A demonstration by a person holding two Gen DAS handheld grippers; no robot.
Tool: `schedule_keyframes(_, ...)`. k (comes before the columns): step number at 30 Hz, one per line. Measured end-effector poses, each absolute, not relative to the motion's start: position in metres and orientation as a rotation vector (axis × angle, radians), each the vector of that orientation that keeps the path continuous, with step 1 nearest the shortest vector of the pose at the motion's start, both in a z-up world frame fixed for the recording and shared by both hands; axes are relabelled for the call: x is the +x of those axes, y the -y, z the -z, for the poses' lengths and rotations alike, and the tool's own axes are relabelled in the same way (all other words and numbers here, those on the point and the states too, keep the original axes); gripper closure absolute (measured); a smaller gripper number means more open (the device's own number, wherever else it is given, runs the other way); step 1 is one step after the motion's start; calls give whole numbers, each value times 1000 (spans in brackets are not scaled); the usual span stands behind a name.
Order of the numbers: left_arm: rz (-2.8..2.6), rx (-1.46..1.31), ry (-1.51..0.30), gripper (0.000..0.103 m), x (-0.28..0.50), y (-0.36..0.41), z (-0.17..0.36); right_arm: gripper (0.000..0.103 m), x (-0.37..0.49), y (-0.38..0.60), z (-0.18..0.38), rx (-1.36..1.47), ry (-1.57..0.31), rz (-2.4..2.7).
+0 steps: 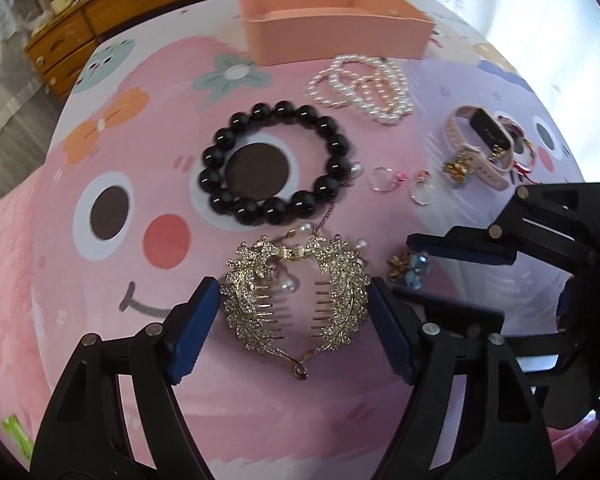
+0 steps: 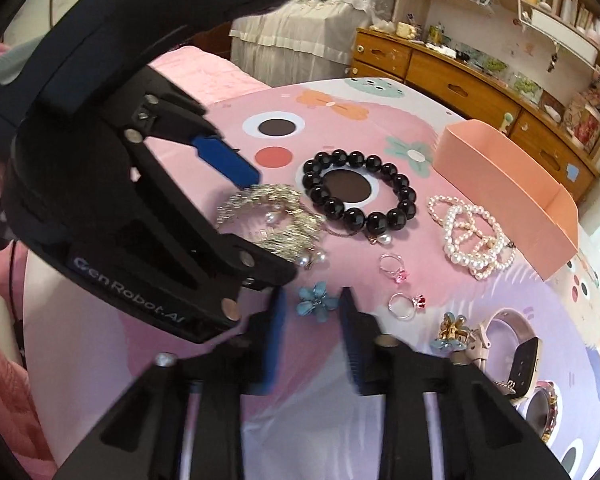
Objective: Organize jewelry
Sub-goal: 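Grasp the gold leaf hair comb with the left tool, then carry the gold comb into the pink tray and open the left tool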
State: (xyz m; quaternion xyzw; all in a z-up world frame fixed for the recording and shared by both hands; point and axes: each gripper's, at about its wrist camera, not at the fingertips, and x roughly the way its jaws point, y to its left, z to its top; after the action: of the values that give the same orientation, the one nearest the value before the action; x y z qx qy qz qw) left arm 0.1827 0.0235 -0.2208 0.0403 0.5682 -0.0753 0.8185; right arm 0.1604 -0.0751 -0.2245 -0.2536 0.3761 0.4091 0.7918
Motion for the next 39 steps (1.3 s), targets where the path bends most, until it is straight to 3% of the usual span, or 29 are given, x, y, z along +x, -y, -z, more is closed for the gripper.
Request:
schedule_keyframes(8, 92, 1, -1239, 30, 185, -33, 177, 83, 160, 80, 209, -547, -831, -886)
schedule_keyframes(26, 111, -52, -1095, 30, 230, -17, -2, 83, 212, 112, 63, -310, -718, -726)
schedule_keyframes(32, 137, -138, -1037, 30, 276, -14, -24, 83, 260, 124, 34, -165, -708, -649)
schedule_keyframes(39, 134, -204, -1020, 30, 333, -10, -3, 83, 322, 146, 40, -61, -765, -530)
